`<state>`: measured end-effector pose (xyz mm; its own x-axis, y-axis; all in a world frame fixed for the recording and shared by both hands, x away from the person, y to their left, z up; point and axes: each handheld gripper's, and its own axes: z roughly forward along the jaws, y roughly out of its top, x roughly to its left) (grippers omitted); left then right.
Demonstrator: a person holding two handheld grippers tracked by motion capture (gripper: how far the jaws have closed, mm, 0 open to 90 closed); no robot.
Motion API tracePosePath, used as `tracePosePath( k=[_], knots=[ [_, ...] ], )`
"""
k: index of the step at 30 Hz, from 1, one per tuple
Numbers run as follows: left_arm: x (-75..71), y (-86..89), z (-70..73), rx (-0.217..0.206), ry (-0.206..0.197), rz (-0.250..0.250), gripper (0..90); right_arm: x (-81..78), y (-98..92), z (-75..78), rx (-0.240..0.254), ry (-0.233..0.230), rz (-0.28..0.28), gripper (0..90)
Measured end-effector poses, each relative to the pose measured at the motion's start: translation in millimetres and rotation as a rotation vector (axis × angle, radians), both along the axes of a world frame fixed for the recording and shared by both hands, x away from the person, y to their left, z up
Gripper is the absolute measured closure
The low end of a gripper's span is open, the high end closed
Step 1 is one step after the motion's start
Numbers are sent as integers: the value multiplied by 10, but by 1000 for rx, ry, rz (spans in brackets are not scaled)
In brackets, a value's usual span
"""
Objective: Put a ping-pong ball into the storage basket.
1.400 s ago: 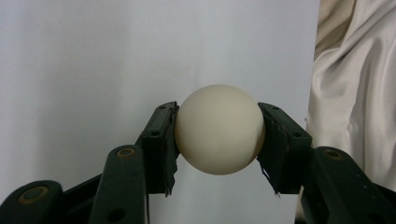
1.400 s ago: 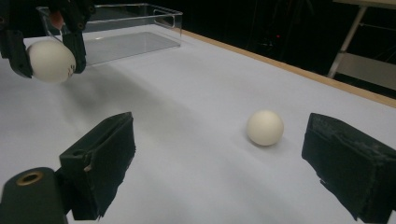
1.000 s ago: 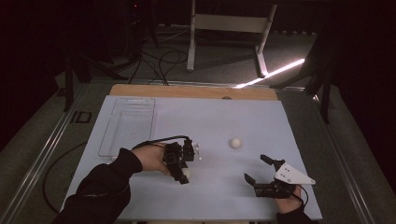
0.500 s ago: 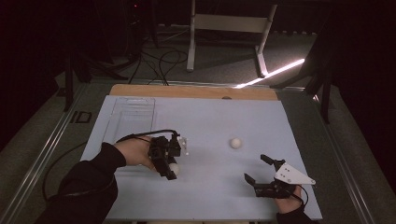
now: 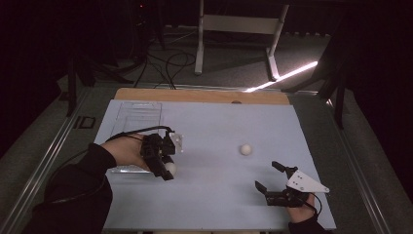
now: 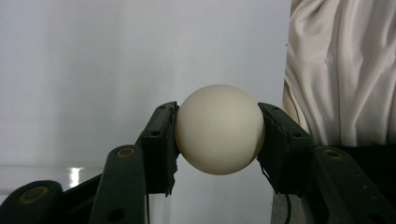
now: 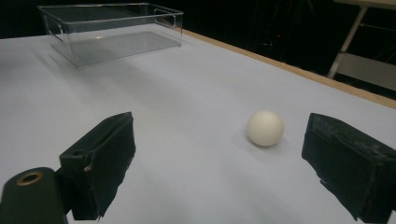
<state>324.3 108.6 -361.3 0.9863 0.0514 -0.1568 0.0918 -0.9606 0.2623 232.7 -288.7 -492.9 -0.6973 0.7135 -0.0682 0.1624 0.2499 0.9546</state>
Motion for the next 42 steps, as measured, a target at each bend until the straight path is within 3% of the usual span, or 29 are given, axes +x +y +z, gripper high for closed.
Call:
tracePosePath(
  k=[11,18,24,36,42],
  knots=[
    [-2,137,174,-13,-24,16,521,5,-1,-3,1,9,2,96],
    [27,219,306,-36,-42,53,521,0,3,0,1,9,1,96],
    [80,299,367,-11,-48,76,521,2,9,-7,5,14,2,96],
    [220,492,452,-18,-57,154,520,7,4,-8,4,17,4,96],
    [303,561,466,3,-66,193,521,8,8,-8,5,20,2,96]
  ],
)
